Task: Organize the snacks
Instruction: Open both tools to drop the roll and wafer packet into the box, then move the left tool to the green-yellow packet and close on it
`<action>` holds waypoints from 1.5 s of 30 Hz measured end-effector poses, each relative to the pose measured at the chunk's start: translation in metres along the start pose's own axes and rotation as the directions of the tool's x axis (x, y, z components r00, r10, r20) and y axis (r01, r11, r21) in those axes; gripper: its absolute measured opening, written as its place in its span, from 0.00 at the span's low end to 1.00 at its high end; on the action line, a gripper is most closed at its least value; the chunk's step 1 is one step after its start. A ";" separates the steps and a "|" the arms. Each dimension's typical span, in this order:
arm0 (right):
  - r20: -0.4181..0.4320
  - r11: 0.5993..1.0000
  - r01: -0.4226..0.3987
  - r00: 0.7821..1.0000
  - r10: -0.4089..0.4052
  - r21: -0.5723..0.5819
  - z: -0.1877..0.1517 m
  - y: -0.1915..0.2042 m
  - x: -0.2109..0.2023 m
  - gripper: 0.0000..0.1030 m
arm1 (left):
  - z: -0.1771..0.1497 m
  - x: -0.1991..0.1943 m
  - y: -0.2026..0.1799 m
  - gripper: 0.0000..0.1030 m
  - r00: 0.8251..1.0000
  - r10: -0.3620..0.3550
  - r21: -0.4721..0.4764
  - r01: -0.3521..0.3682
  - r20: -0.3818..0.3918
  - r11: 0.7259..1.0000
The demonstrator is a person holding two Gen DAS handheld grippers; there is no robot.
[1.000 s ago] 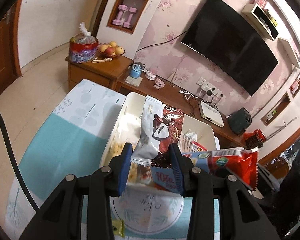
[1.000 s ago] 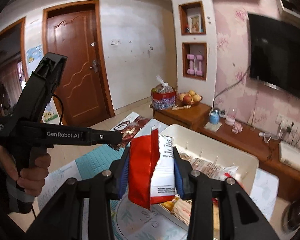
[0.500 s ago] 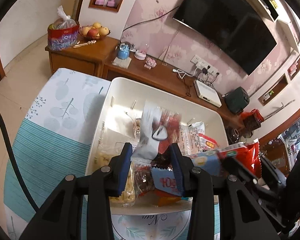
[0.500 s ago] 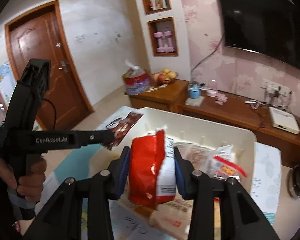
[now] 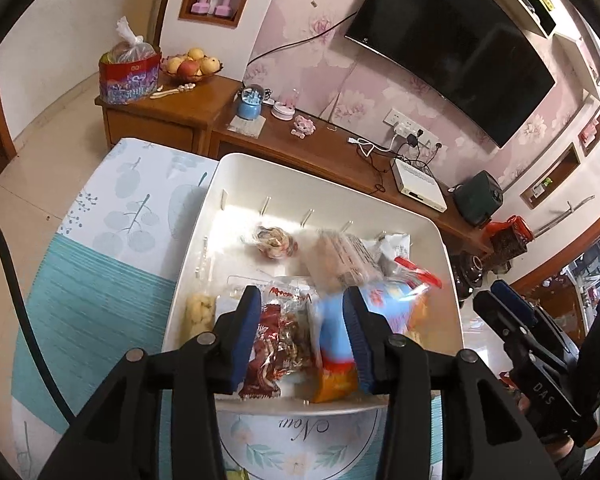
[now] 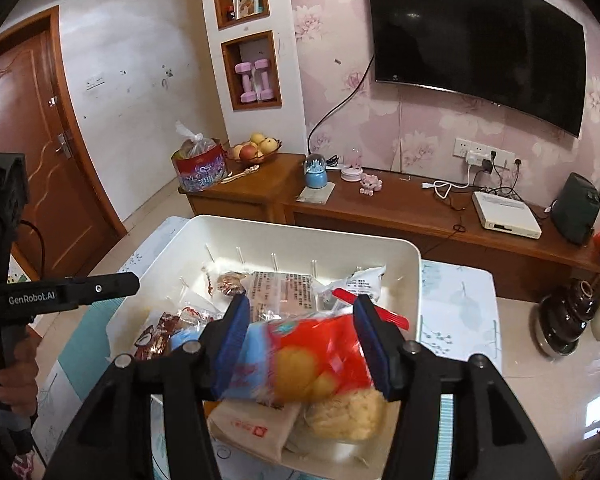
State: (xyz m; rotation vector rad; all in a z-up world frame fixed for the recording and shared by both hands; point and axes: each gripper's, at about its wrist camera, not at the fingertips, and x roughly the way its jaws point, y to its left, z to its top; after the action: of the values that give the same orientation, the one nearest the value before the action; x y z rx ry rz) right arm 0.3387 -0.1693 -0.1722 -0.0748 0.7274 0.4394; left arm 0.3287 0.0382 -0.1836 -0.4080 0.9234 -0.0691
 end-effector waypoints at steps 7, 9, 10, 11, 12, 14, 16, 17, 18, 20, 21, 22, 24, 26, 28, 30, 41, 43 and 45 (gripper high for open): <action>-0.014 0.998 -0.046 0.999 0.046 -0.031 -0.012 0.003 -0.019 0.53 | -0.021 -0.021 -0.006 0.46 0.998 0.061 -0.010 -0.061 0.008 0.998; -0.021 0.998 -0.057 0.998 0.057 -0.038 -0.017 0.002 -0.024 0.53 | -0.029 -0.028 -0.006 0.49 0.997 0.073 -0.030 -0.073 0.008 0.997; -0.024 0.997 -0.062 0.998 0.061 -0.040 -0.018 0.001 -0.026 0.53 | -0.032 -0.031 -0.006 0.50 0.997 0.075 -0.040 -0.074 0.008 0.996; -0.027 0.997 -0.068 0.997 0.067 -0.040 -0.022 0.001 -0.030 0.53 | -0.035 -0.034 -0.006 0.53 0.997 0.074 -0.052 -0.074 0.007 0.996; -0.031 0.996 -0.077 0.997 0.076 -0.040 -0.025 0.000 -0.034 0.53 | -0.040 -0.038 -0.006 0.53 0.997 0.078 -0.061 -0.077 0.008 0.995; -0.038 0.996 -0.085 0.996 0.084 -0.039 -0.029 -0.001 -0.039 0.53 | -0.045 -0.045 -0.007 0.56 0.995 0.097 -0.065 -0.096 0.013 0.993; -0.051 0.995 -0.090 0.995 0.088 -0.036 -0.034 -0.004 -0.045 0.55 | -0.051 -0.051 -0.008 0.62 0.993 0.119 -0.069 -0.118 0.014 0.991; -0.058 0.995 -0.092 0.994 0.090 -0.032 -0.037 -0.005 -0.048 0.64 | -0.055 -0.055 -0.008 0.65 0.992 0.127 -0.072 -0.126 0.015 0.989; -0.062 0.995 -0.096 0.994 0.094 -0.028 -0.040 -0.007 -0.052 0.71 | -0.060 -0.059 -0.009 0.68 0.990 0.139 -0.078 -0.138 0.014 0.987; -0.067 0.993 -0.113 0.992 0.111 -0.019 -0.044 -0.011 -0.057 0.78 | -0.067 -0.064 -0.009 0.72 0.988 0.153 -0.083 -0.152 0.009 0.985; -0.073 0.993 -0.120 0.990 0.119 -0.016 -0.046 -0.012 -0.059 0.78 | -0.071 -0.066 -0.010 0.75 0.987 0.163 -0.087 -0.162 0.004 0.983; -0.082 0.992 -0.126 0.989 0.124 -0.014 -0.048 -0.013 -0.061 0.78 | -0.076 -0.068 -0.010 0.76 0.985 0.172 -0.089 -0.172 -0.002 0.981; -0.096 0.992 -0.128 0.987 0.126 -0.012 -0.052 -0.014 -0.063 0.78 | -0.083 -0.071 -0.010 0.79 0.983 0.184 -0.094 -0.184 -0.014 0.978; -0.115 0.992 -0.128 0.985 0.126 -0.007 -0.057 -0.015 -0.064 0.79 | -0.091 -0.072 -0.008 0.80 0.982 0.189 -0.100 -0.191 -0.031 0.977; -0.126 0.993 -0.120 0.985 0.120 0.015 -0.063 -0.019 -0.065 0.79 | -0.100 -0.071 -0.006 0.80 0.978 0.201 -0.106 -0.206 -0.055 0.973; -0.141 0.992 -0.112 0.983 0.118 0.051 -0.071 -0.023 -0.065 0.80 | -0.107 -0.068 -0.004 0.80 0.974 0.213 -0.108 -0.221 -0.082 0.969; -0.344 0.979 0.053 0.939 0.018 0.195 -0.135 -0.045 -0.054 0.87 | -0.138 -0.042 0.013 0.80 0.940 0.263 -0.064 -0.282 -0.216 0.957; -0.364 0.967 0.085 0.931 0.009 0.241 -0.143 -0.048 -0.054 0.87 | -0.142 -0.036 0.018 0.80 0.938 0.263 -0.053 -0.281 -0.228 0.958; -0.364 0.944 0.139 0.931 -0.022 0.299 -0.151 -0.050 -0.060 0.87 | -0.146 -0.032 0.021 0.80 0.938 0.257 -0.039 -0.273 -0.234 0.961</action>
State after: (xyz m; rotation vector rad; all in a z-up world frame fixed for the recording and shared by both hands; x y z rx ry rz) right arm 0.2253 -0.2689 -0.2499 0.1254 1.1434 0.2228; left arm 0.1917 0.0196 -0.2453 -0.3418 1.2032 0.1676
